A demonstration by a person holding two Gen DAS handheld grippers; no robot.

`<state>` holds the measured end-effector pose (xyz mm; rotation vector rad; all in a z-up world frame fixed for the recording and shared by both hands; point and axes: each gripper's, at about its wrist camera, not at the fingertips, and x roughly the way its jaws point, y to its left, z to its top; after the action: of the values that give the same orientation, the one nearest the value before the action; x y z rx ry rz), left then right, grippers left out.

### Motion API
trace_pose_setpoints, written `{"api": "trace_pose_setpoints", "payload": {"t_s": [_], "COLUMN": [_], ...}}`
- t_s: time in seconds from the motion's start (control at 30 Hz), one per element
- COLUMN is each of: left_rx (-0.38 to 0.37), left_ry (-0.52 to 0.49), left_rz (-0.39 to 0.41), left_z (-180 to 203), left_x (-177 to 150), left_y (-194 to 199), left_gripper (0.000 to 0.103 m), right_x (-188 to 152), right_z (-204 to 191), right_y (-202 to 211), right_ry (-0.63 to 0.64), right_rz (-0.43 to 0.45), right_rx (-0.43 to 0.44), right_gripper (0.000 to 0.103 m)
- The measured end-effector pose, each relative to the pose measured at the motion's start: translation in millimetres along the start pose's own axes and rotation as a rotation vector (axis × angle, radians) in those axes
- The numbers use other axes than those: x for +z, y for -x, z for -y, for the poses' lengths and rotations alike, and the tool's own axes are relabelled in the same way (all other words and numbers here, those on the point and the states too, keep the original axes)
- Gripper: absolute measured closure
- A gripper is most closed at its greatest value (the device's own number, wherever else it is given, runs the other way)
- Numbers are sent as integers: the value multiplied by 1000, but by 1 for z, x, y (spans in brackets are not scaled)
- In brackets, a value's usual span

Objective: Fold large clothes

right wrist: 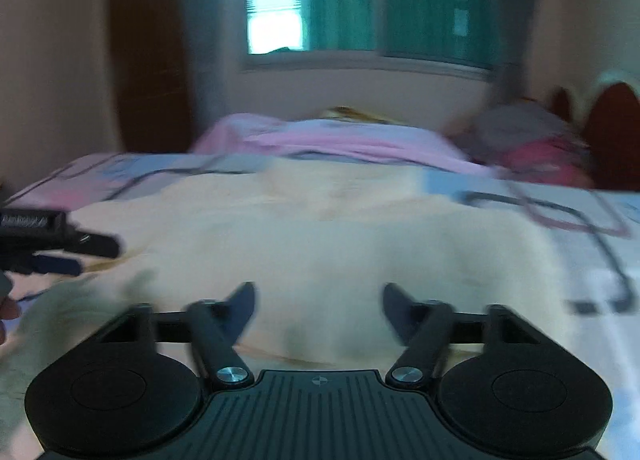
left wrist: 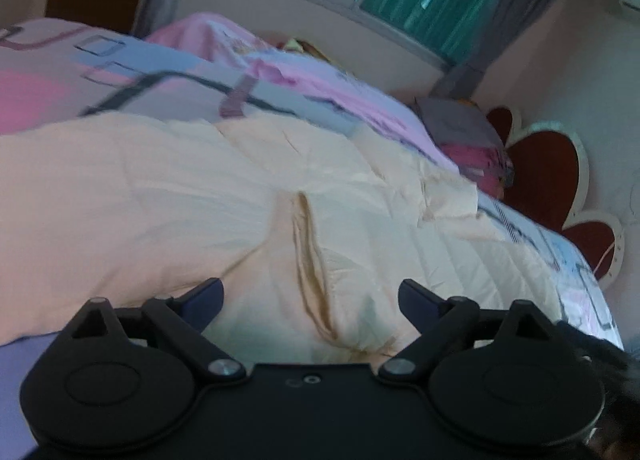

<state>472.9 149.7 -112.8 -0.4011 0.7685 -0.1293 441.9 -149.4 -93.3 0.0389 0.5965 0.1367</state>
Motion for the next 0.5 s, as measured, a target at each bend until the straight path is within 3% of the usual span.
{"api": "trace_pose_setpoints", "payload": {"t_s": [0.07,0.13,0.27,0.43,0.5], "left_rx": [-6,-29,-42,-2,23], "left_ry": [-12,-19,-60,-94,-104], "left_rz": [-28,-58,-99,44,50], "left_z": [2,4,13,22,18], "left_x": [3,4,5,6,1], "left_y": [-13,-24,-40,-10,-6], "left_gripper": [18,31,93,97,97], "right_x": [1,-1,-10,-11,-18], "right_z": [39,72,114,117,116], "right_y": [-2,-9,-21,-31,-37], "right_ry": [-104,-197,-308,-274,-256], "right_rz": [-22,-52,-95,-114,-151], "right_rx": [-70,-122,-151,-123,-123], "right_gripper": [63,70,83,83,83]}}
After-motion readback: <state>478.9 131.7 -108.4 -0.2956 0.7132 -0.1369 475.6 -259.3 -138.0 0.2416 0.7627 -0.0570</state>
